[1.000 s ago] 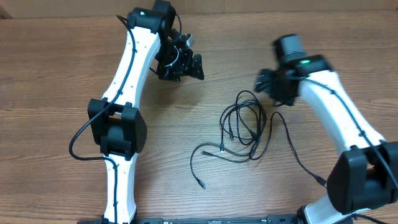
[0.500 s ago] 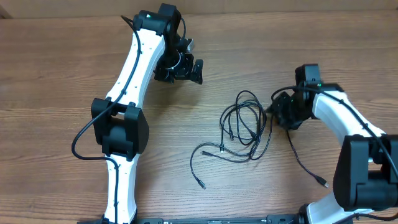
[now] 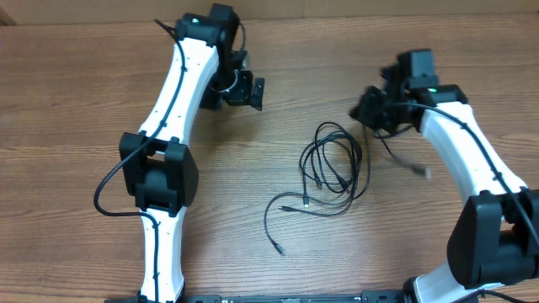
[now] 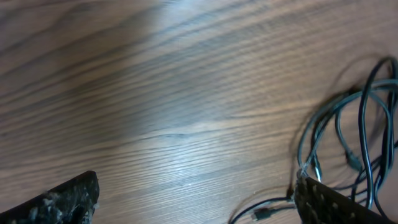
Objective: Untangle cables
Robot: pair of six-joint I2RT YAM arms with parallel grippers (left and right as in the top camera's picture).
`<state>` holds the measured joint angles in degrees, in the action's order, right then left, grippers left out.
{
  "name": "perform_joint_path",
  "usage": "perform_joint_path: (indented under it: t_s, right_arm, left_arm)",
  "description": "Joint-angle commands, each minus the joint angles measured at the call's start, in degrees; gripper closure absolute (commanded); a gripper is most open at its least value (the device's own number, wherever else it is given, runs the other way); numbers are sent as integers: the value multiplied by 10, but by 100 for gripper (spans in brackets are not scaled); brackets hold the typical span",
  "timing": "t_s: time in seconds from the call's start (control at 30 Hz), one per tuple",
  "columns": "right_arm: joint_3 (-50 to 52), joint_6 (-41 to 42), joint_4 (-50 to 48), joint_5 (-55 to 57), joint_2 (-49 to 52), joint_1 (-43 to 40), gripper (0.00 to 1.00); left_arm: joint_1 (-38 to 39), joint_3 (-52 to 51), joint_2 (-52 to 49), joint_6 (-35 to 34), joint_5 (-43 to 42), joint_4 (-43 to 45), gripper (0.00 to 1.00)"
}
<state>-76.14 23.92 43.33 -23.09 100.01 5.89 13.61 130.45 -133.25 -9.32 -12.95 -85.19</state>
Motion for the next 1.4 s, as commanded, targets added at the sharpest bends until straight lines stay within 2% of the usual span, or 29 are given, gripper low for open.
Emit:
perform_joint_path:
  t_s: [0.0,0.3,0.43,0.6,0.63,0.67,0.7,0.73,0.77,0.83,1.03,1.17,1.3,1.37]
  right_arm:
    - [-11,-80,-4,-14,-11,75,96]
    - [-11,-123,9,28,29,265,96]
    - [-11,-122,25,51,40,311,96]
    - [-28,-122,59,64,38,318,80]
    - [-39,-120,76,64,38,312,74]
    - [-50,-120,92,64,37,304,68]
    - [-68,-120,117,63,36,290,64]
    - [-80,-120,134,63,36,278,59]
    - [-103,-120,163,64,36,252,45]
    - [-118,-120,188,64,36,219,38]
    - [-102,-92,232,66,36,110,40]
    - [-65,-67,236,66,36,46,46]
    - [-12,-59,223,66,36,23,47]
    - [17,-57,206,82,36,21,55]
  left_arm:
    - [-33,-4,-2,-45,1,0,0]
    - [-89,-4,-2,-45,-21,-44,1]
    - [-96,-4,-2,-45,-21,-59,0]
    - [-94,-4,-2,-44,-21,-61,0]
    - [-94,-4,-2,-45,-21,-60,5]
    - [-94,-4,-2,-45,-22,-58,18]
    - [-94,-4,-2,-45,-25,-54,39]
    - [-94,-4,-2,-45,-33,-52,49]
    - [-94,-4,-2,-45,-47,-49,62]
    - [-93,-4,-2,-45,-54,-49,63]
    - [-70,-4,-2,-44,-77,-48,82]
    - [-37,-4,-2,-45,-76,-38,85]
    - [0,-4,-2,-59,-77,-23,83]
    - [21,-4,-2,-62,-78,-15,83]
